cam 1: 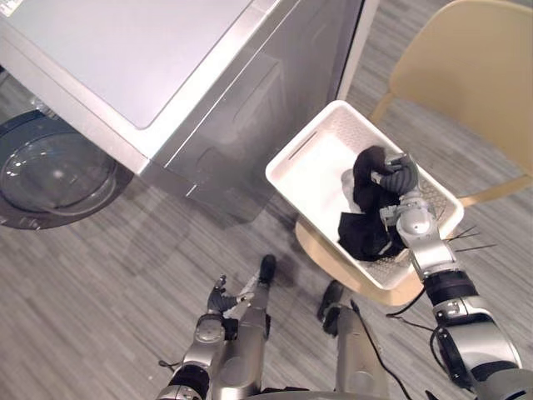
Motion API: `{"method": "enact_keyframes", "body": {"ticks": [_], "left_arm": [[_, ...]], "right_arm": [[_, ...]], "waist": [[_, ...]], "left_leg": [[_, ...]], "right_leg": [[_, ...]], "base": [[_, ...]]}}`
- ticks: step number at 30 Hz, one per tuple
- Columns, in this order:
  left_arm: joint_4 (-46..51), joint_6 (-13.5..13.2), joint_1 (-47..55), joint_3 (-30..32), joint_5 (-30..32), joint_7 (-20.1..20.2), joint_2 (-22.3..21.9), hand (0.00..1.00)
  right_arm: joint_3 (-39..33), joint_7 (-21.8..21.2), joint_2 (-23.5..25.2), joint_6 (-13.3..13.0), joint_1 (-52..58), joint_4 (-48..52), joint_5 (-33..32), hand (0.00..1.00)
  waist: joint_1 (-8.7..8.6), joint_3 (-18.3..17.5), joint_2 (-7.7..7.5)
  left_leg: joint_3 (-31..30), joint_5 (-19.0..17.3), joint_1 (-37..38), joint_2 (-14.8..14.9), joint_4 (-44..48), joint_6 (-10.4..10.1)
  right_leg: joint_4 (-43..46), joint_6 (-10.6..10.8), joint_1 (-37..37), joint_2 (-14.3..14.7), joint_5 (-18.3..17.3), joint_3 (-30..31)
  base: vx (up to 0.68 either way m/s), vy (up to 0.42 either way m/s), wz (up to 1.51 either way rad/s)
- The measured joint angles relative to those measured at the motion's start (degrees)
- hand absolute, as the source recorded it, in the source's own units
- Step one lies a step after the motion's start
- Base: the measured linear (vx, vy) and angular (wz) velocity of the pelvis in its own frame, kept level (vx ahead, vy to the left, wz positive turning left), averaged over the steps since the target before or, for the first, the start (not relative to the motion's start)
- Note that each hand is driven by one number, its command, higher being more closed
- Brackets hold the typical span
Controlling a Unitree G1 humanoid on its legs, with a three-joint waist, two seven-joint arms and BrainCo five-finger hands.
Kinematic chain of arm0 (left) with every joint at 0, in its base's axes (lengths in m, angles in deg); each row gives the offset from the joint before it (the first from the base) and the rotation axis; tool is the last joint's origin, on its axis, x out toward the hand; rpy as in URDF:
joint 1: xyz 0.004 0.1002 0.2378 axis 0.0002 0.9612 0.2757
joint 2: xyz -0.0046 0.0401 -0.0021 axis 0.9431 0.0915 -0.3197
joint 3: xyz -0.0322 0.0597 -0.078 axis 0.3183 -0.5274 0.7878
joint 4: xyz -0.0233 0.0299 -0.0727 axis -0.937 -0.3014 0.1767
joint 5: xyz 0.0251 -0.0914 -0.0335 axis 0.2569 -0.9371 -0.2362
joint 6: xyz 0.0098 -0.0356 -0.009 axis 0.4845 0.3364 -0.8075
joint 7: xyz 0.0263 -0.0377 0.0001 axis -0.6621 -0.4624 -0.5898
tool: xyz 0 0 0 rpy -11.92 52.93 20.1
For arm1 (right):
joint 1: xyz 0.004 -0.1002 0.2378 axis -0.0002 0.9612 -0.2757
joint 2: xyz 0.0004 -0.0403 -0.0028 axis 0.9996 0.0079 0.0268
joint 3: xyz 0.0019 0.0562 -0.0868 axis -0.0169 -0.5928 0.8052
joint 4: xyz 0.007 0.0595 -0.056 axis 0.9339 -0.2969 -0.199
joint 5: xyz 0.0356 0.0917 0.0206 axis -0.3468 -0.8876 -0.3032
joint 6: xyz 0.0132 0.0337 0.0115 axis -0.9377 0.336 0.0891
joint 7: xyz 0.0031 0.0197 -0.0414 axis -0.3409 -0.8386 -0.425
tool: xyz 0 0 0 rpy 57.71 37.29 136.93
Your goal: Pick up the laundry basket with both hands and put the clothes into the washing machine.
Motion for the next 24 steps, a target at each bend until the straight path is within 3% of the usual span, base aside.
{"method": "enact_keyframes", "body": {"ticks": [3,7,12,15,19,20,21,22,23,24], "left_arm": [[-0.76,0.82,1.99,0.22,0.13,0.17,0.18,0.0],[-0.89,1.76,6.6,2.05,0.66,0.19,0.38,0.0],[-1.19,2.74,9.19,4.81,0.64,0.19,0.81,0.0],[-1.36,2.78,9.81,4.95,0.64,0.2,1.44,0.0],[-0.35,2.7,9.48,5.09,0.61,0.13,1.65,0.0],[0.78,2.63,9.44,5.28,0.53,0.02,1.37,0.0],[3.23,2.41,10.15,5.76,0.12,-0.13,1.36,0.0],[4.57,2.31,10.74,6.25,-0.11,-0.21,1.18,0.0],[7.74,2.0,11.63,6.78,-1.05,-1.07,0.16,0.0],[8.79,1.73,11.87,6.8,-1.77,-1.38,-0.45,0.0]], "right_arm": [[-1.84,-0.16,2.85,-0.46,5.99,4.07,-2.63,1.0],[-3.35,-1.83,10.27,-1.48,14.51,12.46,-7.35,1.0],[-2.81,-4.08,16.89,-3.34,18.09,20.94,-16.54,1.0],[-1.56,-5.22,18.83,-5.7,19.36,26.48,-22.45,1.0],[-0.68,-6.31,19.87,-8.22,20.46,32.18,-27.77,1.0],[-0.07,-6.35,20.45,-9.19,20.76,34.29,-28.74,1.0],[1.28,-6.45,20.96,-10.09,20.82,36.06,-29.59,1.0],[2.25,-6.62,21.25,-10.19,20.49,36.65,-29.9,1.0],[5.16,-7.44,21.68,-10.51,19.09,38.17,-30.18,1.0],[6.26,-7.68,21.23,-10.53,18.46,39.04,-30.41,1.0]], "waist": [[-0.48,-3.06,-0.69],[-1.45,-8.68,-0.73],[-1.27,-10.89,-0.86],[-1.44,-11.09,-1.22],[-1.38,-11.2,-1.36],[-1.62,-11.34,-1.65],[-1.41,-11.83,-2.63],[-0.83,-12.21,-3.26],[0.91,-12.41,-3.51],[1.4,-12.35,-2.58]], "left_leg": [[-0.05,-0.41,1.44,-0.01,0.0,-0.17],[1.24,-2.87,5.28,-0.11,0.07,0.82],[5.24,-4.52,8.34,0.04,-0.09,1.61],[6.22,-4.7,9.0,-0.13,-0.02,1.84],[3.34,-4.73,8.29,-0.89,1.96,2.69],[2.06,-4.51,7.76,-1.08,2.48,3.01],[0.5,-4.52,6.93,-2.19,3.96,2.91],[0.14,-4.64,6.28,-2.58,4.7,2.73],[-0.66,-4.62,4.12,-2.84,6.8,2.27],[-1.25,-4.58,3.01,-2.31,7.69,2.21]], "right_leg": [[-2.96,0.59,2.65,0.42,1.12,0.0],[-8.14,2.46,7.73,1.25,2.9,2.02],[-13.46,2.72,11.0,2.44,6.06,6.23],[-11.58,2.86,10.49,1.98,6.09,7.43],[-4.46,4.51,9.39,1.73,1.69,10.49],[4.05,3.87,8.11,1.71,-3.19,15.02],[8.95,4.82,8.9,1.53,-6.85,17.86],[8.43,5.11,9.19,1.55,-7.99,18.93],[6.08,2.89,9.71,2.13,-10.23,19.41],[5.67,2.48,9.49,2.73,-10.19,18.55]], "base": [[0.02,-0.001,-0.05],[0.02,0.028,-0.21],[0.0,0.044,-0.4],[0.0,0.016,-0.17],[0.01,-0.047,0.46],[0.02,-0.13,1.03],[0.0,-0.158,1.03],[-0.05,-0.227,0.74],[-0.09,-0.197,0.32],[-0.16,-0.25,0.6]]}}
